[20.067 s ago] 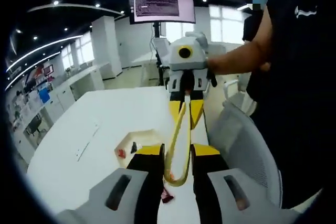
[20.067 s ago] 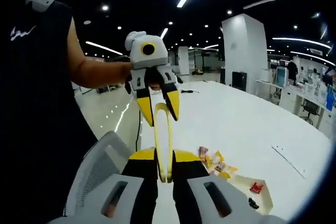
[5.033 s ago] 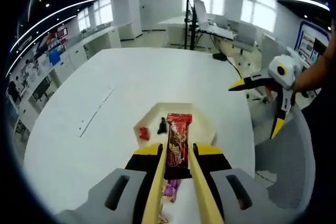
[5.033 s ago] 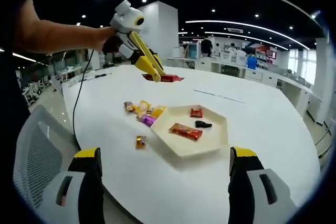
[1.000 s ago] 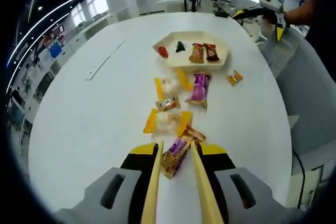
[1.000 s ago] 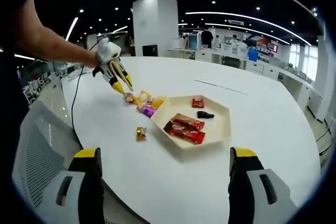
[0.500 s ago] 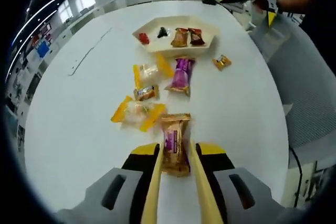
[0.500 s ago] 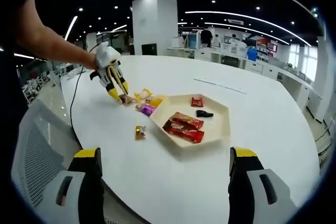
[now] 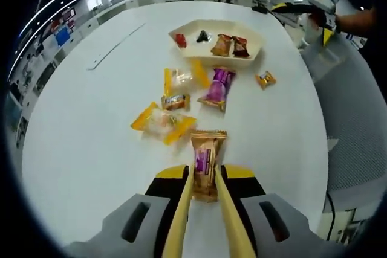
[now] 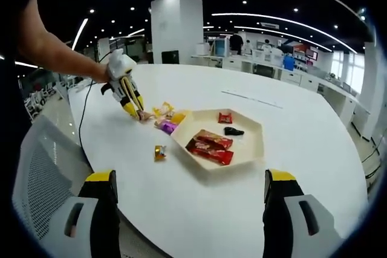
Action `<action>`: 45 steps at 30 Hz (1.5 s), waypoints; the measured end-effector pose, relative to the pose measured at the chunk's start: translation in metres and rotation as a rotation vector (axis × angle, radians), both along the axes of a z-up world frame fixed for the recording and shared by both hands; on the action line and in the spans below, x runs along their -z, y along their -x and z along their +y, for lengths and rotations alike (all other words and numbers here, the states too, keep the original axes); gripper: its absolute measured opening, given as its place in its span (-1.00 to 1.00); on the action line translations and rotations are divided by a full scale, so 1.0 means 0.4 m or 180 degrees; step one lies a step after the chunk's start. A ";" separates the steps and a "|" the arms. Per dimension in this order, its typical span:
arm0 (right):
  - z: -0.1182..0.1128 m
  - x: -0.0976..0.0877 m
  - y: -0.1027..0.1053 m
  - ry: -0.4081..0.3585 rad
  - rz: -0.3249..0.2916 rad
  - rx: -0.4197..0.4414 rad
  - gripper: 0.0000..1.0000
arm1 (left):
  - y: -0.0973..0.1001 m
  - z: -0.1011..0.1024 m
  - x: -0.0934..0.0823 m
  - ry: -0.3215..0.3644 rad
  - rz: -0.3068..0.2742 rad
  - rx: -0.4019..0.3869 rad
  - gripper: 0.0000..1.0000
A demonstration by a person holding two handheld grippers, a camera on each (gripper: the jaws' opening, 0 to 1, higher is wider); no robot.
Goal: Place the target food into the container with the food tongs after gripping and lifting it, then release it inside without dropping or visibly crushing the food.
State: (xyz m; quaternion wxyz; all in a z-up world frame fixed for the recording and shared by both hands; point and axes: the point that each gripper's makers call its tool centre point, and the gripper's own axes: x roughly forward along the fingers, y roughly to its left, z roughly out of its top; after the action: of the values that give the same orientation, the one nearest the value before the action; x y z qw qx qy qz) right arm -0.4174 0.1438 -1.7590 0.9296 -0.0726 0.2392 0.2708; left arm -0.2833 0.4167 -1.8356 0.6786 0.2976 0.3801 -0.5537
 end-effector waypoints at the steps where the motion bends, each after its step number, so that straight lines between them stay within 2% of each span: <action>1: -0.001 -0.001 -0.001 -0.0009 -0.0007 0.0002 0.99 | 0.003 -0.003 -0.003 0.0005 -0.0010 0.0028 -0.65; 12: 0.009 0.003 0.005 0.0026 -0.0016 -0.0112 0.99 | -0.026 -0.019 -0.076 0.0164 0.0020 -0.0070 -0.64; 20: 0.002 0.003 0.003 0.0065 -0.0037 -0.0098 0.99 | -0.073 -0.034 -0.160 0.0209 -0.0083 -0.0144 -0.64; 31: 0.001 -0.016 -0.001 -0.0039 -0.0128 -0.0078 0.99 | -0.116 -0.041 -0.291 0.0262 -0.0274 -0.0210 -0.63; 36: -0.008 -0.022 -0.004 -0.0187 -0.0106 -0.0004 0.99 | -0.122 -0.034 -0.323 0.0229 -0.0313 -0.0211 -0.63; 45: -0.006 -0.013 -0.002 -0.0078 -0.0105 -0.0033 0.99 | -0.118 -0.048 -0.348 0.0225 -0.0360 -0.0144 -0.63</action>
State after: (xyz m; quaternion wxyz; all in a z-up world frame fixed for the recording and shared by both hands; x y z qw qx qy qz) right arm -0.4165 0.1415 -1.7537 0.9328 -0.0669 0.2202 0.2773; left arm -0.2363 0.3977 -1.6965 0.7213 0.2956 0.3280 -0.5336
